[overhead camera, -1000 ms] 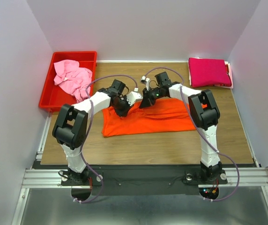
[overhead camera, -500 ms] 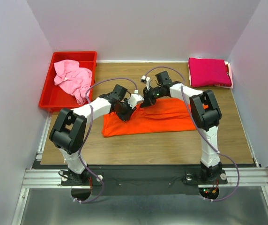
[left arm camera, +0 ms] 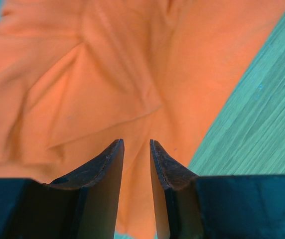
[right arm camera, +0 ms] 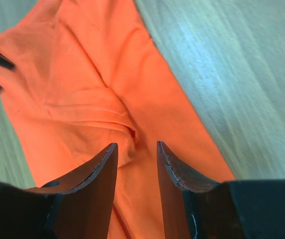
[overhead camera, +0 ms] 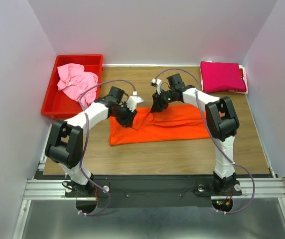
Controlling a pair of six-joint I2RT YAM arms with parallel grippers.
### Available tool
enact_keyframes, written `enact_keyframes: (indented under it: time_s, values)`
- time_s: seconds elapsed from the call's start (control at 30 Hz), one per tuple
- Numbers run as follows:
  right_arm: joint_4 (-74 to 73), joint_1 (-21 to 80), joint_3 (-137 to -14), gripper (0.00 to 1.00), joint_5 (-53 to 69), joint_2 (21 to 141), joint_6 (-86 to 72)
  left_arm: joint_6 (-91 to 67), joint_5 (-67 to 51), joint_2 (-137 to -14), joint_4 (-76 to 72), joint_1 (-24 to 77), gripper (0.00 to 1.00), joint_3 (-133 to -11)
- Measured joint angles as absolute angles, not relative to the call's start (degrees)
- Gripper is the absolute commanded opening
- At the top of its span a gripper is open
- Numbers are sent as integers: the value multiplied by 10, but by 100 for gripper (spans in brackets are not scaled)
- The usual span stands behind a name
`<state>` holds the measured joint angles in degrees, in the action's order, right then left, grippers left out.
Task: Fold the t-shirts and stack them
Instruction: Fold the tshirt
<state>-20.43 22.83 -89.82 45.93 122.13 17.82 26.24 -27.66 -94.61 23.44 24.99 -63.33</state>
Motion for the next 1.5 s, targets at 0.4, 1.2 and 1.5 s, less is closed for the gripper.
enact_keyframes:
  time_s: [0.4,1.2,1.5]
  values:
    - [-302,164,-902,32,336,1157,202,243,-226,-930,214,237,31,-627]
    - [-456,51,-739,31,212,1086,374,239,-94,-1224,225,196,24,-927]
    - [-609,112,-753,37,321,1046,381,283,-98,-1336,273,171,31,-1166]
